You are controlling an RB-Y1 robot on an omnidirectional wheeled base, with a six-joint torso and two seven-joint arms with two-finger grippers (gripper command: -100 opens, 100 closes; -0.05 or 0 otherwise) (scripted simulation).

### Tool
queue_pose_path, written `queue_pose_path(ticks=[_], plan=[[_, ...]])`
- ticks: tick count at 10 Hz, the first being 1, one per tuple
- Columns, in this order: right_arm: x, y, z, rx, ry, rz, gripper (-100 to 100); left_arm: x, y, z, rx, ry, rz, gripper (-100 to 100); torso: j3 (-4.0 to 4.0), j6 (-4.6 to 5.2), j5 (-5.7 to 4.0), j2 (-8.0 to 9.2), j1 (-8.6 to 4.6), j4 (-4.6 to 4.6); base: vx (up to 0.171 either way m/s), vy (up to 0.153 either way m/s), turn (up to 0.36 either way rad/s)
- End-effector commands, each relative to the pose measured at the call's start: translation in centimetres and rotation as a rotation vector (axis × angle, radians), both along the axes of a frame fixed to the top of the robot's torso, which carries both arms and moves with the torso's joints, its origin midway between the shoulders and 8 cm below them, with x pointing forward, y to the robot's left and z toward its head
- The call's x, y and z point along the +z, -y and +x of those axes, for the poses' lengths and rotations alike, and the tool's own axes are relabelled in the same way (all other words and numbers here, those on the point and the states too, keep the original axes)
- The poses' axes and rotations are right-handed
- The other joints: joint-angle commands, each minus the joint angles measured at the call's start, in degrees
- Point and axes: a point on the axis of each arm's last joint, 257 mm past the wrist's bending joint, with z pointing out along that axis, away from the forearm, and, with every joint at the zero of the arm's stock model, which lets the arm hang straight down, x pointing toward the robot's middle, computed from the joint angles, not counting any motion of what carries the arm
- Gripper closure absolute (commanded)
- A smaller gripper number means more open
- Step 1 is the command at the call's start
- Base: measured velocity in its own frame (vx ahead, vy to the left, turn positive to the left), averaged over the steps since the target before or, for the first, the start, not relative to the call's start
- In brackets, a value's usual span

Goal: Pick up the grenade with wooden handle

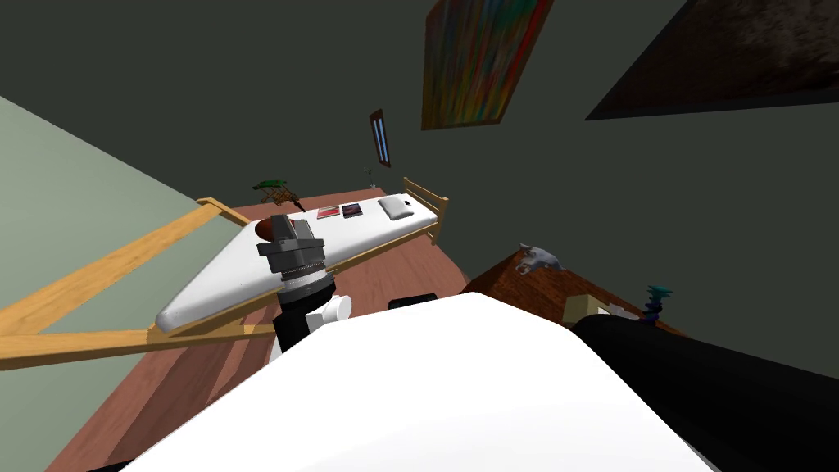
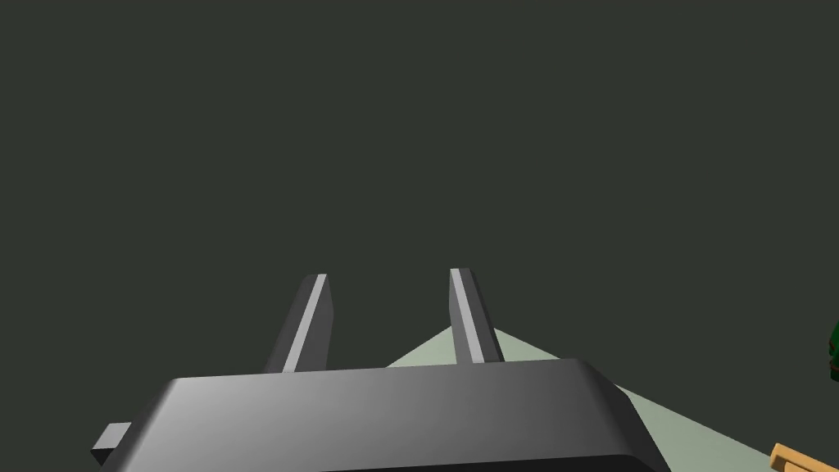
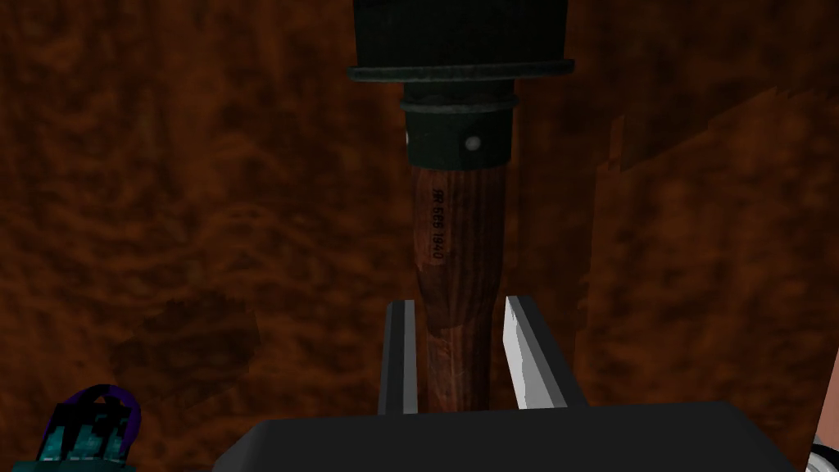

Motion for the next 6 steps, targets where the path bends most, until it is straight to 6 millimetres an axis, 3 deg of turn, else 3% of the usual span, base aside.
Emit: queue_pose_path(ticks=[1, 2, 3, 5, 6], plan=[[0.8, 1.3, -0.4, 0.012, 0.001, -0.036, 100, 0.0, 0.0, 0.0, 0.000, 0.000, 0.000, 0, 0.00, 0.00, 0.00, 0.00, 0.00, 0.00, 0.047, 0.032, 0.016], [0.8, 1.3, -0.4, 0.027, -0.001, -0.036, 100, 0.0, 0.0, 0.0, 0.000, 0.000, 0.000, 0, 0.03, -0.01, 0.07, 0.08, 0.03, -0.01, 0.009, 0.005, 0.017], [1.1, 2.2, 1.7, 0.073, 0.018, -0.021, 100, 0.0, 0.0, 0.0, 0.000, 0.000, 0.000, 0, 0.10, 0.00, 0.07, 0.20, -0.02, 0.01, 0.064, 0.012, -0.285], [2.3, 4.0, 1.4, 0.094, 0.019, -0.077, 100, 0.0, 0.0, 0.0, 0.000, 0.000, 0.000, 0, 0.02, 0.00, 0.11, 0.05, 0.06, -0.02, 0.064, 0.029, -0.089], [3.0, 5.2, 3.5, 0.141, 0.030, -0.073, 100, 0.0, 0.0, 0.0, 0.000, 0.000, 0.000, 0, 0.03, -0.09, 0.13, 0.08, 0.06, -0.01, 0.078, 0.031, -0.279]])
